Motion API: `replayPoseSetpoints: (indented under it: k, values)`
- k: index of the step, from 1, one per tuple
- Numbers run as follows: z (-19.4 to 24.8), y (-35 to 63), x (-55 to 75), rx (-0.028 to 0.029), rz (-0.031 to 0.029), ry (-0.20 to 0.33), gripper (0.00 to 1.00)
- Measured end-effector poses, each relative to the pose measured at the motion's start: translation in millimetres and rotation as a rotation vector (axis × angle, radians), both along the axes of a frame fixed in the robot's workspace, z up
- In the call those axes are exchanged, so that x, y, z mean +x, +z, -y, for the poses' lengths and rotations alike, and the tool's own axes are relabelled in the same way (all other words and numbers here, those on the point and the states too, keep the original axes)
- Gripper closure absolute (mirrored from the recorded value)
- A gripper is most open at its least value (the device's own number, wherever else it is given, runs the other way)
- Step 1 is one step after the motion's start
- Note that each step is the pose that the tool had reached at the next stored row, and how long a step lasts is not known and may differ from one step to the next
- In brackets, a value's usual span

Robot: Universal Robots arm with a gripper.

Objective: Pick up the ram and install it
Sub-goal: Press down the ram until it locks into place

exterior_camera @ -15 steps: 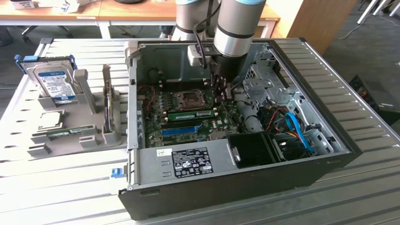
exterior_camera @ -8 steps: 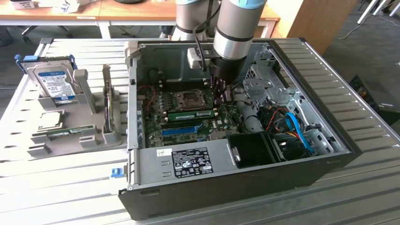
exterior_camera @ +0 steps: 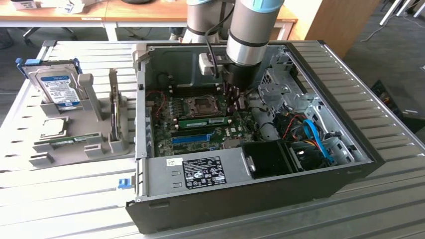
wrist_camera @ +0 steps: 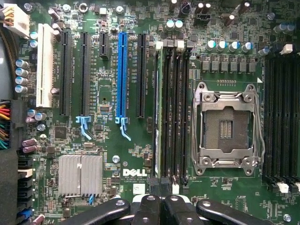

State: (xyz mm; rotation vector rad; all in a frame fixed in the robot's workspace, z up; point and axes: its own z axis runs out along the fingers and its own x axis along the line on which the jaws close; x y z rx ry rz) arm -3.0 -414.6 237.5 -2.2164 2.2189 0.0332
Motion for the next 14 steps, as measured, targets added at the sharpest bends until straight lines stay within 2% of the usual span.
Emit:
replayPoseSetpoints:
  k: [14]
  values:
    - [0.0,-4.9,0.0,0.0002,0.0001,0.0,0.89]
